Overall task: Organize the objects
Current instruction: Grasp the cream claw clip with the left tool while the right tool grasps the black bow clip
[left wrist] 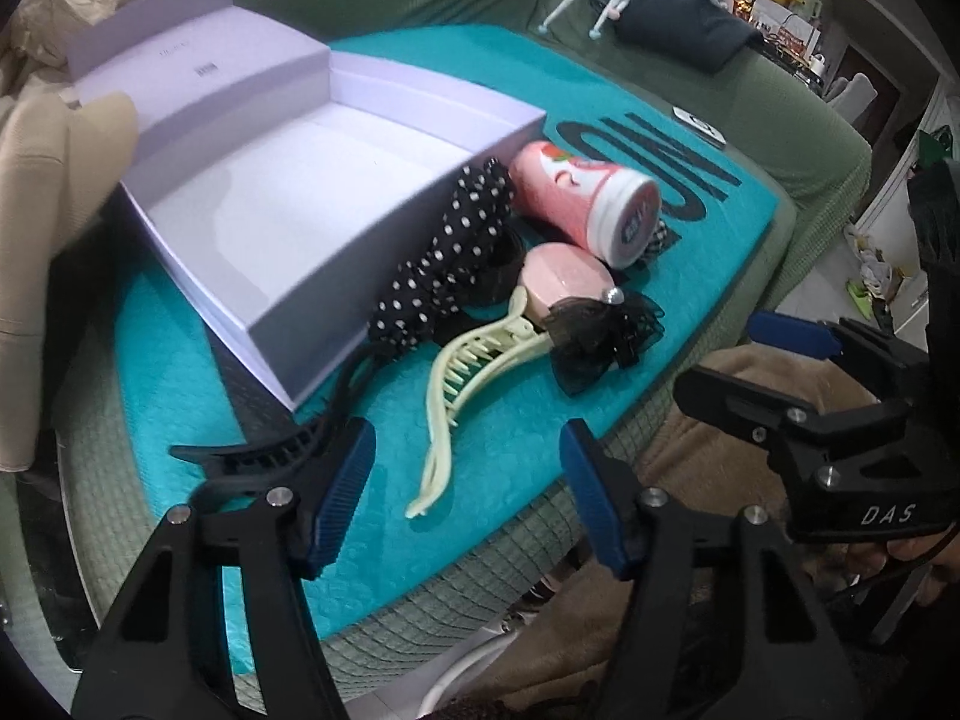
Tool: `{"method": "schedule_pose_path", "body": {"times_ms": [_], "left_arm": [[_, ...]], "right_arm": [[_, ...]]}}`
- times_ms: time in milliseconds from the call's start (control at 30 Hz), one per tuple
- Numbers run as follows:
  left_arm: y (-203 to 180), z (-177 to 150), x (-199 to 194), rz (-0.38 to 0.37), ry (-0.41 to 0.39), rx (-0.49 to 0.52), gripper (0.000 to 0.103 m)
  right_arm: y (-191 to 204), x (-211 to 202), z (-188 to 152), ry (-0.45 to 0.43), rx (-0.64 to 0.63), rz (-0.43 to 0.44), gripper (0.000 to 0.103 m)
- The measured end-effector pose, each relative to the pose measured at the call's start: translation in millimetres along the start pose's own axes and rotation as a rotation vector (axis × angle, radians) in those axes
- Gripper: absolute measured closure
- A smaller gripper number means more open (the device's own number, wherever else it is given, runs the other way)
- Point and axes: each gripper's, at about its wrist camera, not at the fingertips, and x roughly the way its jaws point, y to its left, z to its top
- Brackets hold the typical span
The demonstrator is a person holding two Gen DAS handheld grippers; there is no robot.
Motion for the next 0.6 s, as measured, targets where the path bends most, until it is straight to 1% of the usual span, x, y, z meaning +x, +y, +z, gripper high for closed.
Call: {"method": "schedule_pose_path", "body": {"times_ms": [167, 367, 467, 600], "left_arm": [[-2.8, 1.6, 2.2, -0.002, -0.009, 0.026, 0.043], [3.3, 2.7, 12.3, -0.016, 0.024, 0.011, 0.052], [6.1, 2.1, 16.1, -0.033, 0.032, 0.007, 0.059], [6.3, 3.4, 17.4, -0.029, 0.027, 0.025, 0.061]], "right_arm": [[3.2, 6.6, 4.7, -0.002, -0.014, 0.023, 0.012], [11.6, 15.7, 9.9, 0.009, -0.044, 0.052, 0.017], [16.2, 21.1, 12.6, 0.014, -0.061, 0.068, 0.019], [19.1, 30.5, 15.7, 0.034, -0.062, 0.086, 0.023]]}}
